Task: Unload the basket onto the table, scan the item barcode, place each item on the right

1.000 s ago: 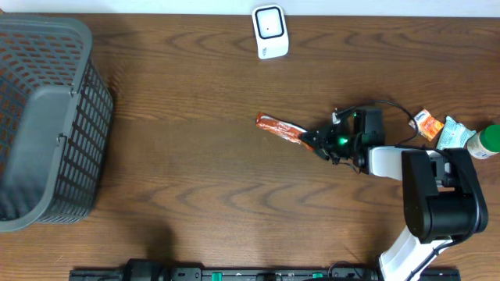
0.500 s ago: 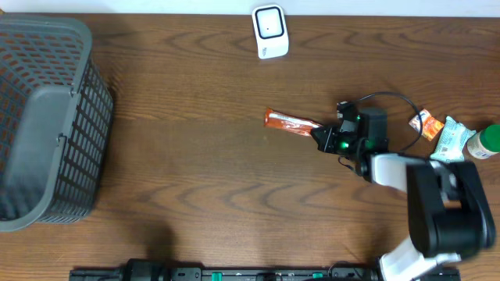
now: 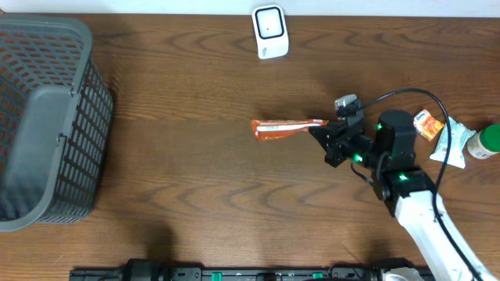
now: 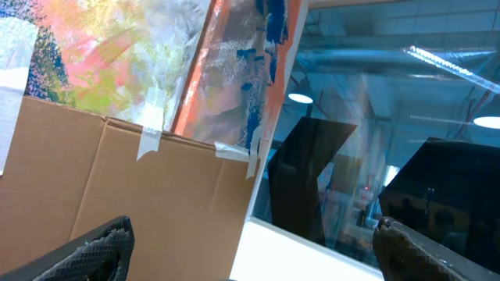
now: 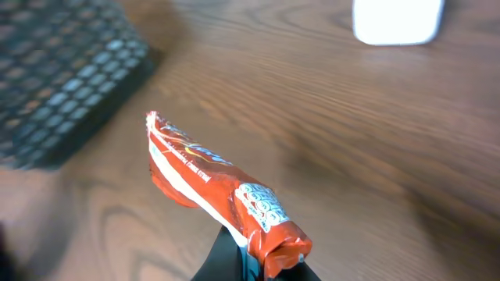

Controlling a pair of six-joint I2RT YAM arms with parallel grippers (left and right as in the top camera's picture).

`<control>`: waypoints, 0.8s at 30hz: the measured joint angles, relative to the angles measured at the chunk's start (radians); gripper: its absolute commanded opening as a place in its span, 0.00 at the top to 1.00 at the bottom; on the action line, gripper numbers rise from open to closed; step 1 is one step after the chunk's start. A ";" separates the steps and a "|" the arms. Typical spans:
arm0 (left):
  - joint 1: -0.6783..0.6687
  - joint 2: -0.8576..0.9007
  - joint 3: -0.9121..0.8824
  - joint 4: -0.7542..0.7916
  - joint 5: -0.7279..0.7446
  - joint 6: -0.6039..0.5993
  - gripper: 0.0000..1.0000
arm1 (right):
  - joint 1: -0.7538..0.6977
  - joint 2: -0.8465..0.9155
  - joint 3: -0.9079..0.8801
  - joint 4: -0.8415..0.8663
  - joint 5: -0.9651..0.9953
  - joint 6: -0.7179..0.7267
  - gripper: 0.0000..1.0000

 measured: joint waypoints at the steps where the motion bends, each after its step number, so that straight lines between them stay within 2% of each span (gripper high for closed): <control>1: 0.000 0.000 0.000 0.000 0.000 0.000 0.02 | 0.000 -0.011 0.000 -0.002 -0.023 -0.007 0.99; 10: 0.000 0.000 0.000 0.000 0.000 0.000 0.02 | 0.000 -0.052 0.000 -0.019 -0.118 -0.039 0.99; 15: 0.000 0.000 0.000 0.000 0.000 0.000 0.02 | 0.016 -0.052 0.000 -0.019 0.021 -0.064 0.99; 20: 0.000 0.000 0.000 0.000 0.000 0.000 0.02 | 0.079 -0.042 0.003 0.032 0.249 -0.107 0.99; 24: 0.000 0.000 0.000 0.000 0.000 0.000 0.02 | 0.098 0.034 0.051 0.078 0.368 -0.157 0.99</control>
